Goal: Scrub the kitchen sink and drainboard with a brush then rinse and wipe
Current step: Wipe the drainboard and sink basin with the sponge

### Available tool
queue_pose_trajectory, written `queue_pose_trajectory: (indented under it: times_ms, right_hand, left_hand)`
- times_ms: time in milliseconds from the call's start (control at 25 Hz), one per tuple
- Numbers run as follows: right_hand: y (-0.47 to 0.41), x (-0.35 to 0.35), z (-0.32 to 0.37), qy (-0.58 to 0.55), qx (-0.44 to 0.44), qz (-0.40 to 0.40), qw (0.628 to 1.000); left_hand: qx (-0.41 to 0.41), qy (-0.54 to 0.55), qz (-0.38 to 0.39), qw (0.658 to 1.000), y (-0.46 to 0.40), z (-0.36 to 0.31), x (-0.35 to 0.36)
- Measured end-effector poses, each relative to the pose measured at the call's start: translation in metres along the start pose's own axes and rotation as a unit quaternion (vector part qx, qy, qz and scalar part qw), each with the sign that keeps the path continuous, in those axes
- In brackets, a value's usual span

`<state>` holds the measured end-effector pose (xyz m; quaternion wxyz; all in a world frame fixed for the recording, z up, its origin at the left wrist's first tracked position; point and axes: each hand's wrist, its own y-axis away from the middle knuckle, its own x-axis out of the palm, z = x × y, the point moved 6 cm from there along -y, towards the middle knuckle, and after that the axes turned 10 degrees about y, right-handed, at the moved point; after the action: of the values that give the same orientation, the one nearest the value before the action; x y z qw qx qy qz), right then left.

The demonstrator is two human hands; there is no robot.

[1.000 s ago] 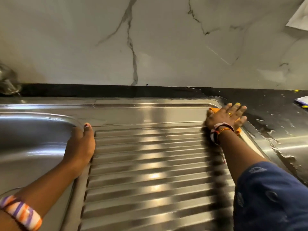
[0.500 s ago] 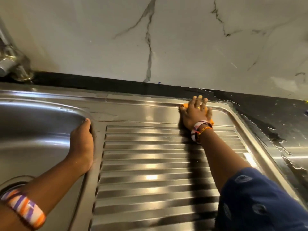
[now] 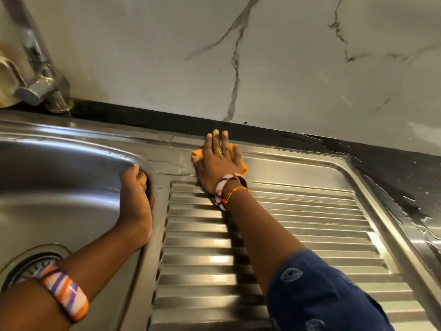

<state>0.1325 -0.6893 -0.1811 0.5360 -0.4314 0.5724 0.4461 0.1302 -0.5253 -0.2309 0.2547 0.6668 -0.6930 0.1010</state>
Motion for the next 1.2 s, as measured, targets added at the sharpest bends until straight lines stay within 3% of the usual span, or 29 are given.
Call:
queue_pose_trajectory:
  times_ms: [280,400,520,680,880,1000,1120,1200]
  right_hand:
    - [0.001,-0.005,0.037,0.016,-0.131,-0.034,0.991]
    - [0.003,-0.002,0.034,-0.023,-0.015,-0.067,0.997]
    - [0.003,0.005,0.039,-0.009,0.056,-0.022,0.998]
    - [0.003,-0.003,0.069,0.007,-0.089,-0.017,0.996]
    - [0.04,0.003,0.111,0.084,-0.246,-0.012,0.966]
    - [0.075,0.006,0.129,0.173,-0.266,0.0,0.948]
    - [0.119,0.002,0.15,0.245,-0.293,-0.012,0.924]
    - [0.156,0.004,0.167,0.282,-0.34,-0.011,0.897]
  left_hand:
    - [-0.025,0.074,0.007,0.997,-0.003,0.003,0.006]
    - [-0.047,0.106,-0.013,0.993,-0.004,0.003,0.005]
    - [-0.038,0.093,-0.023,0.995,0.0,0.0,0.009]
    - [-0.061,0.041,0.03,0.997,0.0,-0.013,-0.007]
    - [-0.183,-0.201,0.108,0.956,0.025,-0.024,-0.042]
    - [-0.336,-0.356,0.159,0.857,0.064,-0.012,-0.082]
    - [-0.457,-0.541,0.214,0.673,0.114,-0.021,-0.117]
    - [-0.503,-0.629,0.211,0.554,0.142,-0.034,-0.135]
